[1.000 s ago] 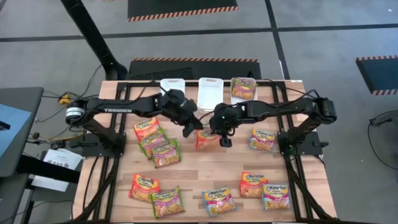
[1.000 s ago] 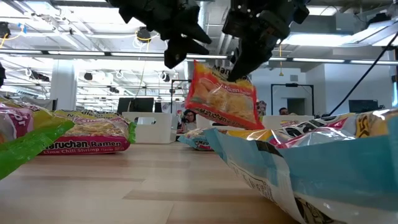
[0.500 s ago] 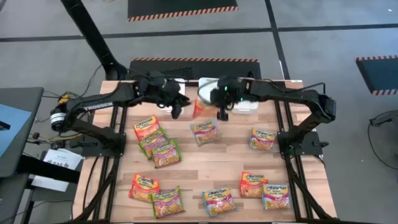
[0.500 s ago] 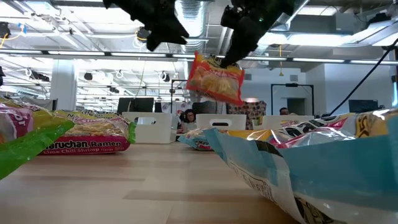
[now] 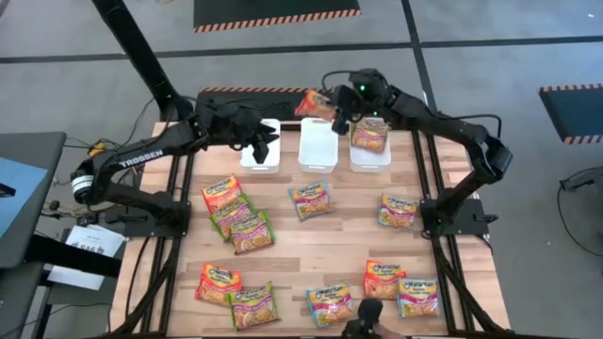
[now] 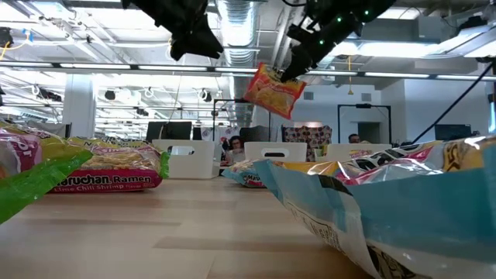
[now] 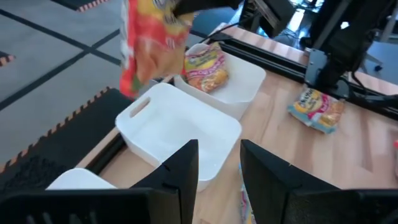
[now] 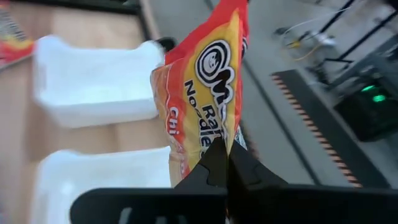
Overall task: Sort Maruchan noodles
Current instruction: Put the orange noodle pack into the middle white bin
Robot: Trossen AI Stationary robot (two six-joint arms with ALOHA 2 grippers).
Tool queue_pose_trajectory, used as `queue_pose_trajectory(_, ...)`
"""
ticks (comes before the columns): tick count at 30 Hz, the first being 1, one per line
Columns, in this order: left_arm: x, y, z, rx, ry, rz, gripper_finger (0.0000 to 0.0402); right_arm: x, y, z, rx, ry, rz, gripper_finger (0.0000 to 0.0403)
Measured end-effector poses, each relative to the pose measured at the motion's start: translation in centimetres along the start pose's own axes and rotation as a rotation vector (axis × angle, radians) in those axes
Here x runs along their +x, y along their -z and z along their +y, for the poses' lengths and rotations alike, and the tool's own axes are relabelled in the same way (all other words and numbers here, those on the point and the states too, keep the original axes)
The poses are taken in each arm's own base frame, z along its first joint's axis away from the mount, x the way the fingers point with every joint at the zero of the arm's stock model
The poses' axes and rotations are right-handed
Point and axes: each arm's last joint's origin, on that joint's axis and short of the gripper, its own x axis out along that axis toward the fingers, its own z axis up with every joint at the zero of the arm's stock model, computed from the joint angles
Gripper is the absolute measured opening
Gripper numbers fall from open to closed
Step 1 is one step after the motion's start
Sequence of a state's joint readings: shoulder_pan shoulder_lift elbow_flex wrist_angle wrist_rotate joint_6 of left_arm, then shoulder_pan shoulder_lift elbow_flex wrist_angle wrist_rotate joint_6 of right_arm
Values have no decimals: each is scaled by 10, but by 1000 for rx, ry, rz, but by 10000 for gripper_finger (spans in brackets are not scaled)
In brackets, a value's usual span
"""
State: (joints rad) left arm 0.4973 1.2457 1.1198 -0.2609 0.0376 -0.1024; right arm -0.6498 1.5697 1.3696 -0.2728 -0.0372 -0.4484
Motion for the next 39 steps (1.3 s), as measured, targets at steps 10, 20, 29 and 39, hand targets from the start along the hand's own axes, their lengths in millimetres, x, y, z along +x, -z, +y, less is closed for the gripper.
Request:
queue_pose_trajectory(10, -1, -1, 18, 0, -53, -4, 104, 20, -3, -23, 7, 51, -6, 6)
queue_pose_trajectory(20, -3, -2, 32, 18, -102, -4, 104, 48, -23, -27, -1, 5, 138, 6)
queue_pose_trajectory(29, -3, 2, 37, 100, -122, 43, 104, 70, -5, -4, 1, -95, 307, 6)
queue_pose_trajectory(39, -5, 1, 45, 156, -149, 43, 104, 95, 14, 21, -43, -129, 454, 7)
